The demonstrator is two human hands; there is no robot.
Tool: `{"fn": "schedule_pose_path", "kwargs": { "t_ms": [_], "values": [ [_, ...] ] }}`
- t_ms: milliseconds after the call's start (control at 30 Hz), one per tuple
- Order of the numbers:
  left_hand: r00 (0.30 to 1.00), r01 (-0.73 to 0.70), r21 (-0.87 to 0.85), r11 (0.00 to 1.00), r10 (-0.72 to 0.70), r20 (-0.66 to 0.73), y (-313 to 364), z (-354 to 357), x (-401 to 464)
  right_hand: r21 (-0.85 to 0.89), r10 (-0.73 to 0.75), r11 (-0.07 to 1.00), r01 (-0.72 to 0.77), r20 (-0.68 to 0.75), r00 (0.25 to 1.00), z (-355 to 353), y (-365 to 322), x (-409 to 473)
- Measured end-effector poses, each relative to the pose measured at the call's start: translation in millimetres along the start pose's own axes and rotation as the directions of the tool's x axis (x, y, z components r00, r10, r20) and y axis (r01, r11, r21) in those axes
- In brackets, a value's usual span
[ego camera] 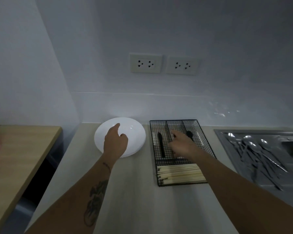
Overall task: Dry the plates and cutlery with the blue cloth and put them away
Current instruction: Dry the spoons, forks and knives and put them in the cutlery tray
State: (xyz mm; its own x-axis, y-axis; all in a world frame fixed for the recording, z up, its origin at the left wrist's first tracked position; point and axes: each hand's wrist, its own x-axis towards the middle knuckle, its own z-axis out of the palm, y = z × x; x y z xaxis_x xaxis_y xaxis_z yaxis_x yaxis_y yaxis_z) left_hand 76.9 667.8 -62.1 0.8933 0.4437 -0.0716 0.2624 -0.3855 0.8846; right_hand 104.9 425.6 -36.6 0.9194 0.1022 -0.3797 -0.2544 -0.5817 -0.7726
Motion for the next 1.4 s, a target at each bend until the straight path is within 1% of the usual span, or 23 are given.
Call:
{"fn": "schedule_pose_path", "kwargs": {
  "t_ms": [67, 133, 300, 400, 567, 700, 800, 900, 1000, 1400],
  "values": [
    [1.0, -0.011, -0.009, 1.0, 0.011, 0.017, 13, 12, -21, 0.029, 0.012, 1.0, -0.012, -0.01, 1.0, -22, 14, -17],
    [0.999, -0.018, -0.014, 1.0, 0.019, 0.04, 30, 25, -45, 0.013, 0.004, 1.0, -0.004, -0.03, 1.0, -46, 31, -34],
    [0.991, -0.112, 0.007, 0.994, 0.111, 0.075, 77, 68, -108, 0.015, -0.003, 1.0, 0.004, -0.091, 0.996, -112, 81, -78],
    [0.983, -0.164, 0.012, 0.986, 0.162, 0.082, 103, 101, -140, 0.049, 0.014, 0.999, -0.01, -0.092, 0.996, -152, 113, -103],
    [0.972, -0.191, 0.018, 0.981, 0.187, 0.14, 138, 163, -199, 0.012, -0.02, 1.0, 0.021, -0.119, 0.993, -214, 167, -141],
    [0.967, -0.202, 0.041, 0.979, 0.193, 0.168, 152, 210, -245, 0.005, -0.007, 1.0, 0.008, -0.138, 0.99, -250, 206, -167],
    [0.962, -0.191, 0.025, 0.981, 0.183, 0.203, 153, 237, -269, -0.011, -0.003, 1.0, 0.001, -0.123, 0.992, -266, 232, -178],
    [0.949, -0.165, 0.05, 0.985, 0.145, 0.28, 154, 256, -284, -0.049, -0.007, 0.999, 0.001, -0.13, 0.992, -277, 255, -180],
    [0.931, -0.153, 0.069, 0.986, 0.12, 0.345, 157, 271, -293, -0.039, 0.012, 0.999, -0.017, -0.118, 0.993, -283, 273, -179],
    [0.897, -0.213, 0.076, 0.974, 0.164, 0.41, 158, 316, -266, -0.031, 0.026, 0.999, -0.031, -0.132, 0.991, -286, 290, -158]
  ]
}}
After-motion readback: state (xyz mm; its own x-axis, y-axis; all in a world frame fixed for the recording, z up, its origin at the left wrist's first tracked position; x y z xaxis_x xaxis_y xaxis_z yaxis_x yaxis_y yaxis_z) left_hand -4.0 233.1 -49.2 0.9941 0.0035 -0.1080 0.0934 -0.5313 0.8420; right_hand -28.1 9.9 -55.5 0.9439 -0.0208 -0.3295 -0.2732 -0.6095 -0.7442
